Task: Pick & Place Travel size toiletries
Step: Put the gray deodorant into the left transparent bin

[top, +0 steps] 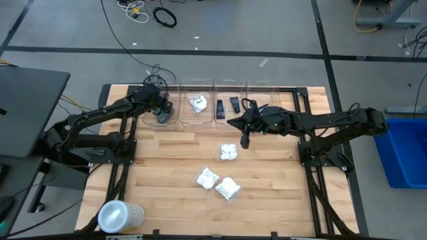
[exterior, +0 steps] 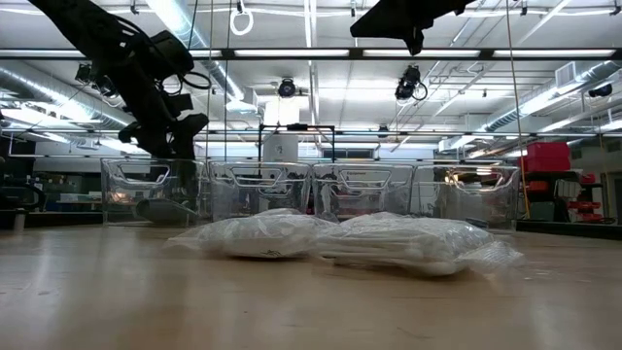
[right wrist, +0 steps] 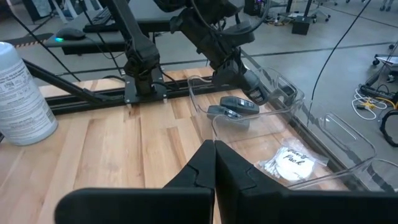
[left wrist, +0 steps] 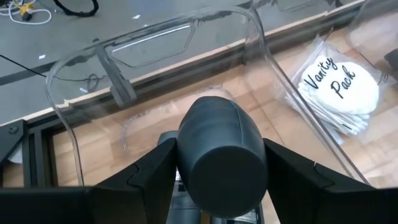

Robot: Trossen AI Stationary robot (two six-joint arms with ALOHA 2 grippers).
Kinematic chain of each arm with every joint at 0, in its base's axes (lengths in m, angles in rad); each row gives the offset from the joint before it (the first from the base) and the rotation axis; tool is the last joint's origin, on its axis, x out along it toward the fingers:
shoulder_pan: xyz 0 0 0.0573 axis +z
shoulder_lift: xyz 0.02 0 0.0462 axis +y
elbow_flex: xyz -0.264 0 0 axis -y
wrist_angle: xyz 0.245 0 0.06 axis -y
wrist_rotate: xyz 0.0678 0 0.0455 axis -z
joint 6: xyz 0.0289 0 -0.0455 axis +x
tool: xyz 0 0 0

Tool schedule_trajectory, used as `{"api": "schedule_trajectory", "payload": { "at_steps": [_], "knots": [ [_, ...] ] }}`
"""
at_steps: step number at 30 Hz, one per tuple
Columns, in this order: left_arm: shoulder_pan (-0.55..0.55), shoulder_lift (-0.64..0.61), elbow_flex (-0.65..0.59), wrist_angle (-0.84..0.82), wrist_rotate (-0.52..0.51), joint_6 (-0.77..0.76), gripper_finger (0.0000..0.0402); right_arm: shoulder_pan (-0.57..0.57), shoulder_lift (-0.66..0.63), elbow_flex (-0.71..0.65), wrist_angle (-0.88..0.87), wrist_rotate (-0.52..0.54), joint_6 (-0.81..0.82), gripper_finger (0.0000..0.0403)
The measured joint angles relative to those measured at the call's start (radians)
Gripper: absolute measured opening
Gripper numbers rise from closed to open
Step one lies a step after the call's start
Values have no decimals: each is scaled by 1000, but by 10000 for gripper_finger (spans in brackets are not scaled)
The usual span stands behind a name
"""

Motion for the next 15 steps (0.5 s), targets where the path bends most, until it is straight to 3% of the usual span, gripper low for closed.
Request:
{"api": "schedule_trajectory", "payload": {
  "at_steps": [15],
  "knots": [
    [0,0,0,-9,68,-19,282,0,0,0,0,0,0,2]
  ]
}}
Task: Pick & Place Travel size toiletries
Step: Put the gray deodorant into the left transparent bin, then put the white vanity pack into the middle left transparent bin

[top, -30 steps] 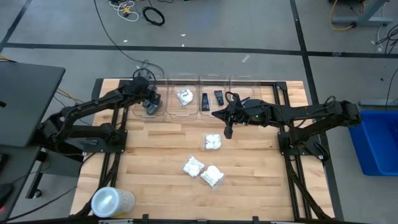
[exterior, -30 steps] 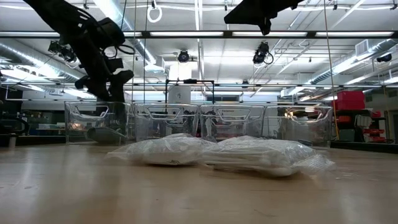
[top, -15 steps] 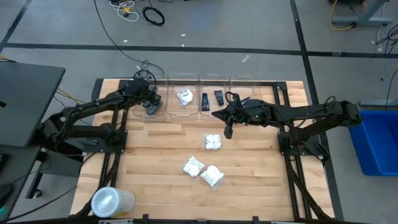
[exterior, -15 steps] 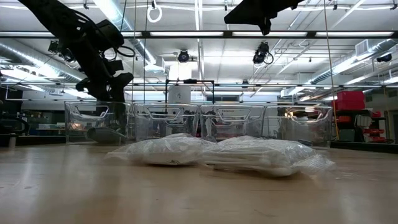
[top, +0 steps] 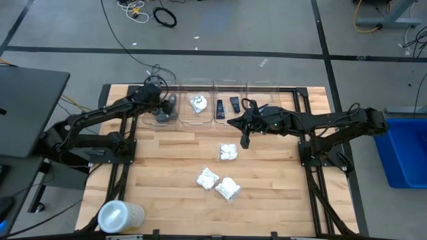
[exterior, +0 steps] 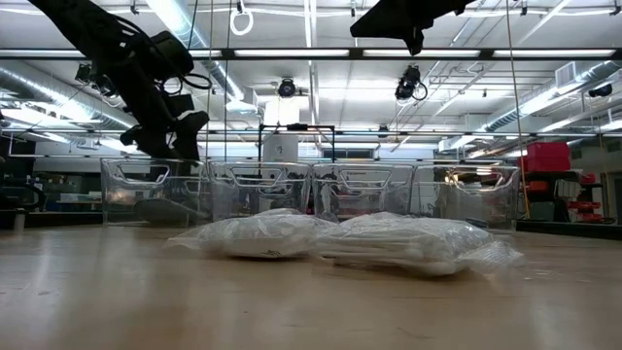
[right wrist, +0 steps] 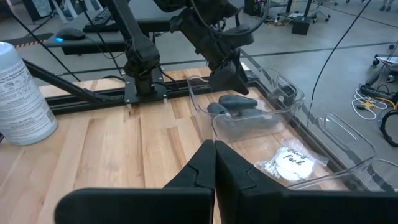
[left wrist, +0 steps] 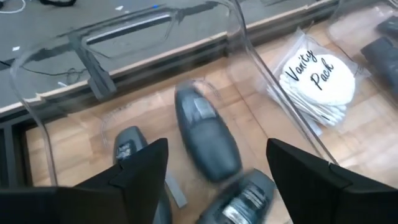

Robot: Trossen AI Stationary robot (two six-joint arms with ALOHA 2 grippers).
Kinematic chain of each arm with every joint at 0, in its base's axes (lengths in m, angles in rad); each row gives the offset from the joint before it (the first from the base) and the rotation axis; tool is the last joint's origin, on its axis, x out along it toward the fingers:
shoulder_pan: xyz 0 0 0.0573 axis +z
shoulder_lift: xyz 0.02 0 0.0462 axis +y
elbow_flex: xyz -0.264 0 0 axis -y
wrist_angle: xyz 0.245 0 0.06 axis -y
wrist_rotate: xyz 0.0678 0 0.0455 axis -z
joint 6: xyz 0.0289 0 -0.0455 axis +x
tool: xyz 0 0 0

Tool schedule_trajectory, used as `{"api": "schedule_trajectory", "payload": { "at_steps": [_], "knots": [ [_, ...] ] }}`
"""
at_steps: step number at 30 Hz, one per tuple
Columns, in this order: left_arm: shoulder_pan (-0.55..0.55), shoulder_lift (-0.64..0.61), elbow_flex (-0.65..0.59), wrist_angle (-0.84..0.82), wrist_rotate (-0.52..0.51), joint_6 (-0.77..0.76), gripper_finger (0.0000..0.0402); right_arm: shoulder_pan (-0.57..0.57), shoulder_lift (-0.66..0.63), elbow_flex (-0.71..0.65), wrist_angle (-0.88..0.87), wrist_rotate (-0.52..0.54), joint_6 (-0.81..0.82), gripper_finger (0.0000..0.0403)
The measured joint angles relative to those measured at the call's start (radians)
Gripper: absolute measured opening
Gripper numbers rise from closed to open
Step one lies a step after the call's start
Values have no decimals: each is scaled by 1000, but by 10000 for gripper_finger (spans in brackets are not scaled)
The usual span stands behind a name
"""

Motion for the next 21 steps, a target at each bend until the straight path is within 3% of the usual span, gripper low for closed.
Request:
{"api": "schedule_trajectory", "payload": {
  "at_steps": [10,21],
  "knots": [
    [-3,-3,11,-22,46,-13,272,0,0,0,0,0,0,2],
    [-78,-3,42,-12,76,-68,235,3,0,0,0,0,0,2]
  ]
}}
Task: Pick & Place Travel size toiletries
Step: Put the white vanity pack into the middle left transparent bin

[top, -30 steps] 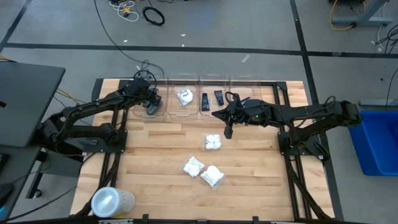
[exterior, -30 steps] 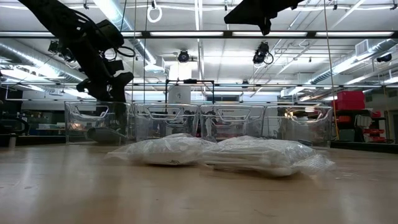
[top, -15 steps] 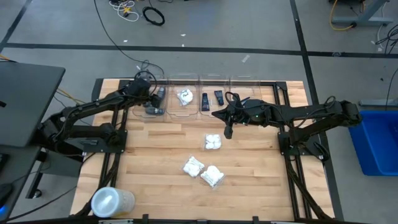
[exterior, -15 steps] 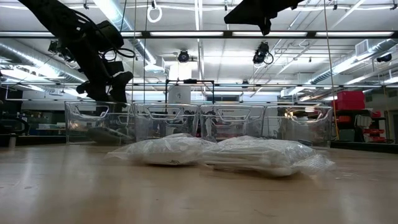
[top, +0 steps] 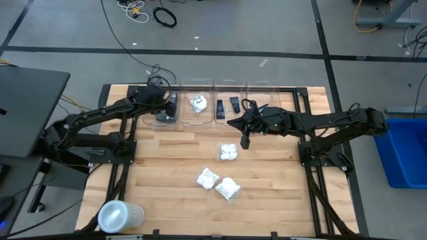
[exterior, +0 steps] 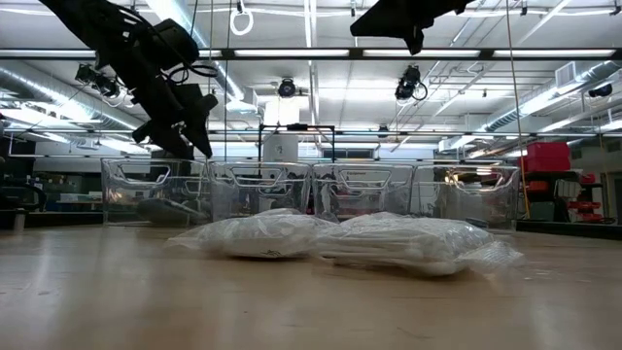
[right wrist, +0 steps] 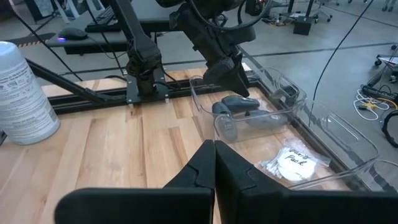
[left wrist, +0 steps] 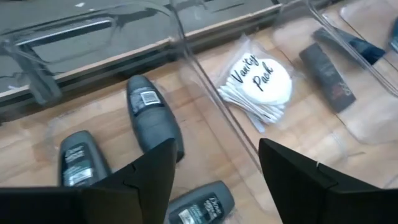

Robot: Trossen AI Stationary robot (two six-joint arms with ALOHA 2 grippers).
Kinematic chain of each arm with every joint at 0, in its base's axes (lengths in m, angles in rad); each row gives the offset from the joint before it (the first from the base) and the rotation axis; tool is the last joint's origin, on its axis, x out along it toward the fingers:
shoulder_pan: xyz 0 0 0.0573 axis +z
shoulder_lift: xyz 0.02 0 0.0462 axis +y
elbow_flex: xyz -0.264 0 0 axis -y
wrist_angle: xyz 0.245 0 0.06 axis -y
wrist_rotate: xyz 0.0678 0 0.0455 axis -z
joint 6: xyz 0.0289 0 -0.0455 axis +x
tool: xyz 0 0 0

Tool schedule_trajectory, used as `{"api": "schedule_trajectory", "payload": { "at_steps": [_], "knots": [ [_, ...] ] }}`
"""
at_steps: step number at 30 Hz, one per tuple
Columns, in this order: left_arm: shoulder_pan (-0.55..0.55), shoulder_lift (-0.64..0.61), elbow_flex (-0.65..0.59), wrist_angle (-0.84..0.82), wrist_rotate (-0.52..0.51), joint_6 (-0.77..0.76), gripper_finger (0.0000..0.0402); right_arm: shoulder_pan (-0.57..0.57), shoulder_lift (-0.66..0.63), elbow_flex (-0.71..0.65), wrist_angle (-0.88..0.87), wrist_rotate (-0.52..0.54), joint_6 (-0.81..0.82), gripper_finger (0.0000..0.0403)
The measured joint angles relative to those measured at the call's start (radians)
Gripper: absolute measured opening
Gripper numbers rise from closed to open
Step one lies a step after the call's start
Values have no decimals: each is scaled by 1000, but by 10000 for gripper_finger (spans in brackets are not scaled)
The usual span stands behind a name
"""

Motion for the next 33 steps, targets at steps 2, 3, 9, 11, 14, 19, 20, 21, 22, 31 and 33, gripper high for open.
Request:
{"api": "schedule_trajectory", "payload": {
  "at_steps": [2,3,9,11,14,19,20,21,22,31,33],
  "knots": [
    [-15,0,0,1,9,-17,227,0,0,0,0,0,0,2],
    [-22,0,0,3,20,-24,222,0,0,0,0,0,0,2],
    [-104,0,0,61,129,-24,192,0,0,0,0,0,0,3],
    [-140,0,0,95,149,-24,181,0,0,0,0,0,0,3],
    [-195,0,0,149,172,-24,167,0,0,0,0,0,0,3],
    [-280,0,0,226,181,-23,146,0,0,0,0,0,35,3],
    [-296,0,0,238,181,-22,142,0,0,0,0,0,41,3],
    [-312,0,0,251,181,-22,139,0,0,0,0,0,44,3],
    [-327,0,0,262,181,-22,136,0,0,0,0,0,45,3],
    [-443,0,0,270,266,-21,114,0,0,0,0,0,45,3],
    [-464,0,0,270,304,-21,110,0,0,0,0,0,45,3]
  ]
}}
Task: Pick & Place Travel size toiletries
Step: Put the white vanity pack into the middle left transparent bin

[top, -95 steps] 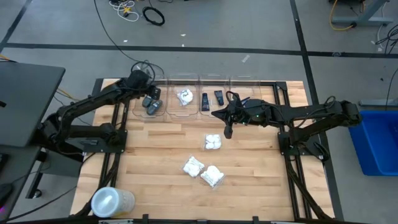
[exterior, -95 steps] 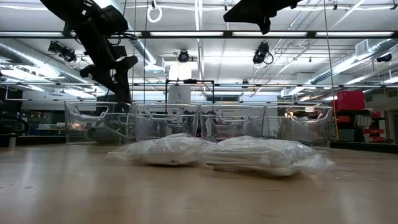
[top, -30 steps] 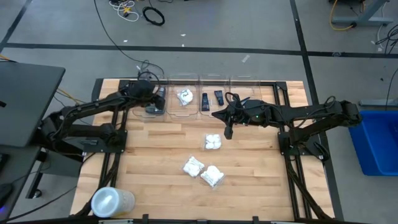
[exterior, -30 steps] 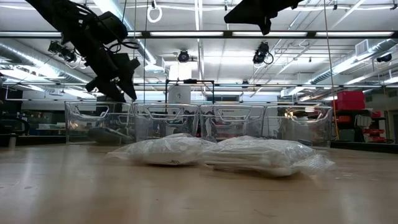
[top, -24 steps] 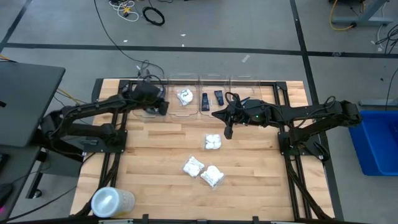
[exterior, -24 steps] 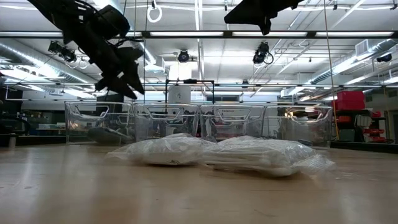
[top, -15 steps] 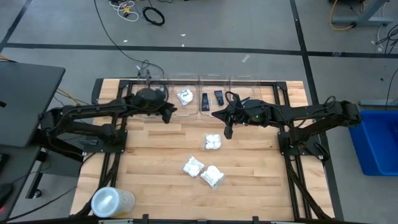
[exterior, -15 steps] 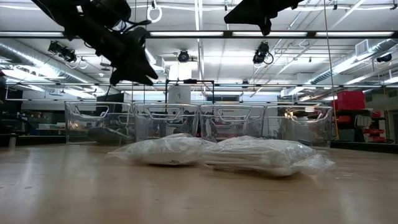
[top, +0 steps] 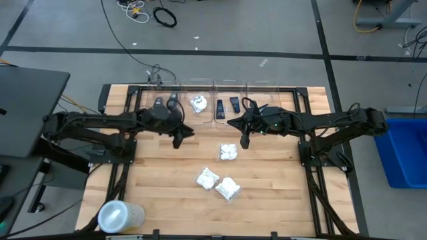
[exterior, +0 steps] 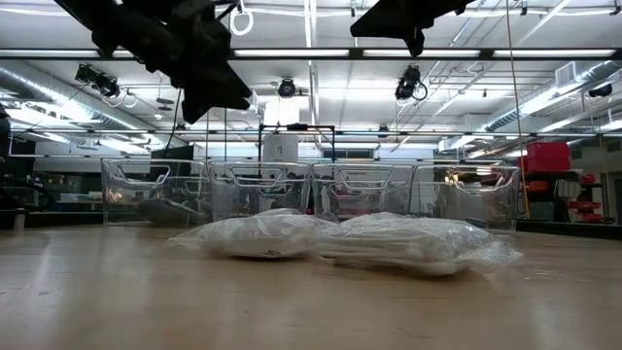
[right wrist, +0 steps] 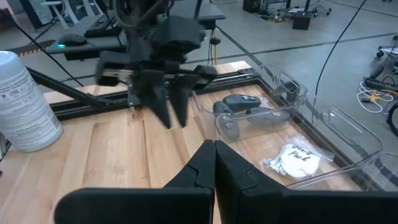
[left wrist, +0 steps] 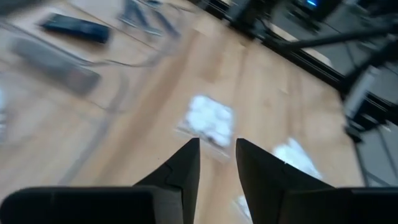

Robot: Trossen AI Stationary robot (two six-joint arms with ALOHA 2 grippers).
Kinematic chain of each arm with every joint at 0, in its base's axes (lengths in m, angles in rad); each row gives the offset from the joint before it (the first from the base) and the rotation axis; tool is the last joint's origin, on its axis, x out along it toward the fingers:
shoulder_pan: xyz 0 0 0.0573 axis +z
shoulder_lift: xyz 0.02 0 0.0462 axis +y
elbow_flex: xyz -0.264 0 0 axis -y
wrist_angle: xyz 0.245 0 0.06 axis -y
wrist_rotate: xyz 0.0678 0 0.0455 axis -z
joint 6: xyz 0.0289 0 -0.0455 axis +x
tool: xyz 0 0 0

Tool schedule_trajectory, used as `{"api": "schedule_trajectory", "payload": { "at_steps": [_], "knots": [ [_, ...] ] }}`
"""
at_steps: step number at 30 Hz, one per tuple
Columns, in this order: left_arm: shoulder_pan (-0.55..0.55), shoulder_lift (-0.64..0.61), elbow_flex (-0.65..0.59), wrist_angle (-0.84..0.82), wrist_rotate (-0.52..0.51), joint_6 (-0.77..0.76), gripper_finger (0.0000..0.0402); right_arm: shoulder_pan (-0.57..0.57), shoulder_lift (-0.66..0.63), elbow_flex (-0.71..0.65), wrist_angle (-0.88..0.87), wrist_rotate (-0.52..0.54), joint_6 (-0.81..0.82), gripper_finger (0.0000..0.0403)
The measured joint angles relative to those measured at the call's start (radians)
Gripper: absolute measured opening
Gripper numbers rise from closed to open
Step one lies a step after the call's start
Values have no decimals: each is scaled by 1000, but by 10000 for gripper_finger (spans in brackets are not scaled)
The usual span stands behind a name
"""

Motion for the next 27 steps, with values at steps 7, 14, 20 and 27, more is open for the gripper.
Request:
{"api": "schedule_trajectory", "payload": {
  "at_steps": [7,14,20,27],
  "knots": [
    [-80,0,0,0,44,0,97,0,0,0,0,0,0,3],
    [-152,0,0,1,-16,-1,84,0,0,0,0,-4,0,3],
    [-215,0,0,3,-65,0,74,0,0,0,0,-4,0,3],
    [-275,0,0,22,-92,26,60,0,0,0,0,-32,-10,3]
  ]
}}
